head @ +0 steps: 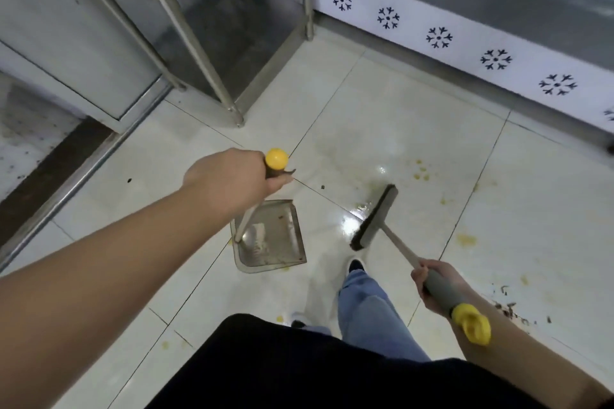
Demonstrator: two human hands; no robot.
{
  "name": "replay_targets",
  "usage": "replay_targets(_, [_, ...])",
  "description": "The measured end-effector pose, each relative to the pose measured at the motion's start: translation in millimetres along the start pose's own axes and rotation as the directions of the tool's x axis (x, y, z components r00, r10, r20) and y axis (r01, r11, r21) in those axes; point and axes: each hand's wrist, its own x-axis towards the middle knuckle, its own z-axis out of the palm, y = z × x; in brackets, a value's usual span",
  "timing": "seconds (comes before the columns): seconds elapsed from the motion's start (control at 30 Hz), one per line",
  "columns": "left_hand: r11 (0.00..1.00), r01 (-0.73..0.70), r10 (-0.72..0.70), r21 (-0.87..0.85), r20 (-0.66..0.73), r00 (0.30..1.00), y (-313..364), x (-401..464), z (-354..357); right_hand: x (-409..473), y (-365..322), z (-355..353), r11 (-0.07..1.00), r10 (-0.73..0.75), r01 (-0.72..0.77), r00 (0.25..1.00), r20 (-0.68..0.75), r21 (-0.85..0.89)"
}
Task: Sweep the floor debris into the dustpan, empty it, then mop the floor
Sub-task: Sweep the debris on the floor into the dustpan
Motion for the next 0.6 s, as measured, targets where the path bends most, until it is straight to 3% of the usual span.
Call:
replay_targets(0.17, [0.964, 0.168, -0.177, -0.208, -0.026, 0.984, -88.2, -49.9, 15.8, -22.1, 46.1, 34.4, 0.988, -0.103, 0.100, 0.995, -0.013, -0.119])
replay_targets(0.27, [0.933, 0.256, -0.279, -0.254, -0.059, 0.958, -138.2, -77.0, 19.4, -29.9, 77.8, 65.8, 0.949, -0.110, 0.114, 0.994, 0.029, -0.295])
replay_targets(0.4, [0.918, 0.317, -0.340, -0.240, -0.062, 0.938, -188.7, -110.0, 19.8, -39.9, 116.8, 125.2, 0.899, -0.014, 0.074, 0.990, 0.141, -0.431])
replay_targets(0.5, [0.891, 0.393, -0.413, -0.229, -0.046, 0.910, -223.0, -125.9, 17.6, -39.8, 144.4, 174.8, 0.796, 0.040, 0.110, 0.972, 0.233, -0.595])
replay_targets(0.6, [0.846, 0.493, -0.506, -0.200, -0.014, 0.862, -261.4, -135.1, 11.2, -34.8, 168.1, 221.6, 0.759, 0.149, 0.028, 0.965, 0.214, -0.651])
